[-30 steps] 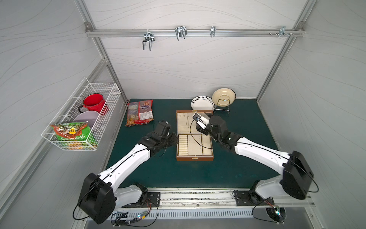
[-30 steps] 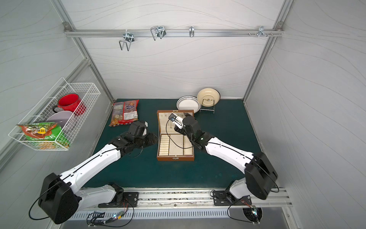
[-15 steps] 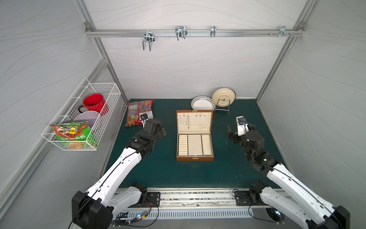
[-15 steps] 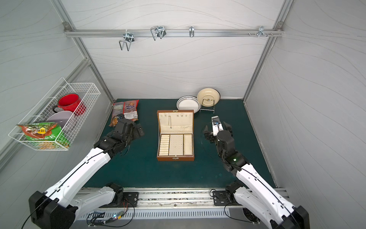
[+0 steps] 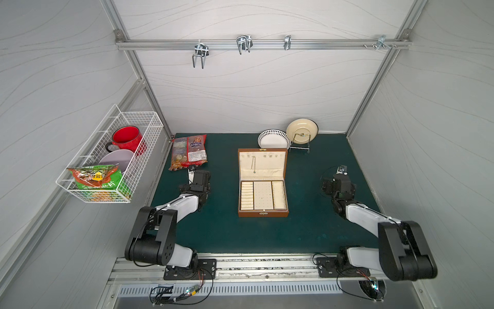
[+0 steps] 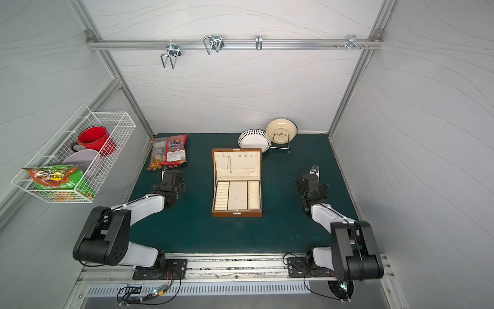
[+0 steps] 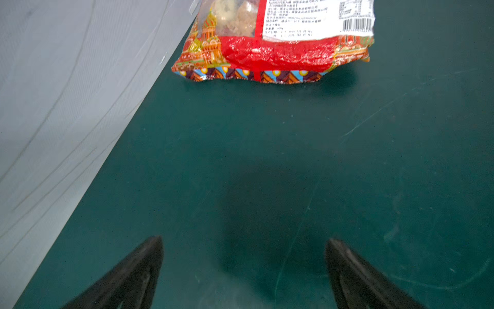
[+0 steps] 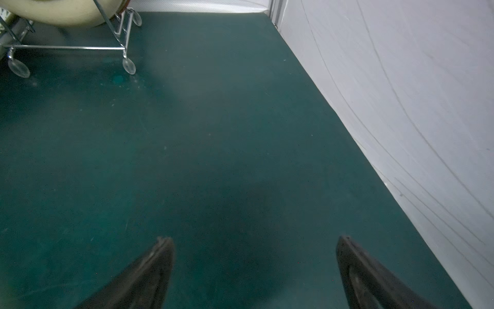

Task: Put jewelry chain into jewelry box
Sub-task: Reset both arms

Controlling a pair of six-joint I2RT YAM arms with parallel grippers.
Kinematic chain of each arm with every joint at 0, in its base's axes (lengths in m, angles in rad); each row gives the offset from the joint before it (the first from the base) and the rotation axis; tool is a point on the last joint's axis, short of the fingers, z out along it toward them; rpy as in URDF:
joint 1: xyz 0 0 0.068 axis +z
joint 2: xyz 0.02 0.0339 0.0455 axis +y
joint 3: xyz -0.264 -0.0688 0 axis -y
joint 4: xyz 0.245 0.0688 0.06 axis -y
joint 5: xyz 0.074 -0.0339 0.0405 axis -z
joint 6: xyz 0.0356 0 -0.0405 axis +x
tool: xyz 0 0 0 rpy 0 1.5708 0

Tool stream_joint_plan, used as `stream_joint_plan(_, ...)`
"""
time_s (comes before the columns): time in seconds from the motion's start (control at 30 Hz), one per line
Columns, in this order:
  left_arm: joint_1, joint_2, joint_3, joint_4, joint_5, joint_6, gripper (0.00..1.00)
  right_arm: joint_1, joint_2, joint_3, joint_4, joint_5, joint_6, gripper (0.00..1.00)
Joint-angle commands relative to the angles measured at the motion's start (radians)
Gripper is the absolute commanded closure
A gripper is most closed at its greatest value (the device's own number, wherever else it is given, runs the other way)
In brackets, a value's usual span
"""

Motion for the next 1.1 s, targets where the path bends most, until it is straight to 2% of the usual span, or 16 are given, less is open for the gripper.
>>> stream_joint_plan(0.0, 0.014, 0.008, -0.030, 0.334, 0.061, 0.123, 0.00, -0.008, 0.067, 0.012, 0.213, -0.045, -0.036, 0.01)
stream_joint_plan(0.1, 0.044, 0.020, -0.073, 0.448, 0.142, 0.127, 0.00, -0.044, 0.138, 0.007, 0.289, -0.166, -0.018, 0.01)
stream_joint_plan(0.17, 0.056, 0.066, -0.126, 0.611, 0.154, 0.136, 0.00, -0.053, 0.216, -0.029, 0.432, -0.220, -0.043, 0.01)
stream_joint_plan(0.2, 0.059, 0.068, -0.121, 0.626, 0.177, 0.134, 0.00, -0.053, 0.222, -0.033, 0.450, -0.241, -0.052, 0.01)
stream_joint_plan(0.27, 0.081, 0.064, -0.110, 0.572, 0.225, 0.119, 0.00, -0.063, 0.207, -0.027, 0.409, -0.278, -0.044, 0.01)
stream_joint_plan(0.3, 0.087, 0.063, -0.119, 0.584, 0.249, 0.118, 0.00, -0.066, 0.213, -0.033, 0.436, -0.290, -0.047, 0.01)
stream_joint_plan(0.43, 0.105, 0.095, -0.168, 0.689, 0.374, 0.145, 0.00, -0.095, 0.210, 0.005, 0.351, -0.365, -0.036, 0.01)
stream_joint_plan(1.07, 0.105, 0.093, -0.168, 0.693, 0.381, 0.147, 0.00, -0.097, 0.210, 0.005, 0.349, -0.372, -0.036, 0.01)
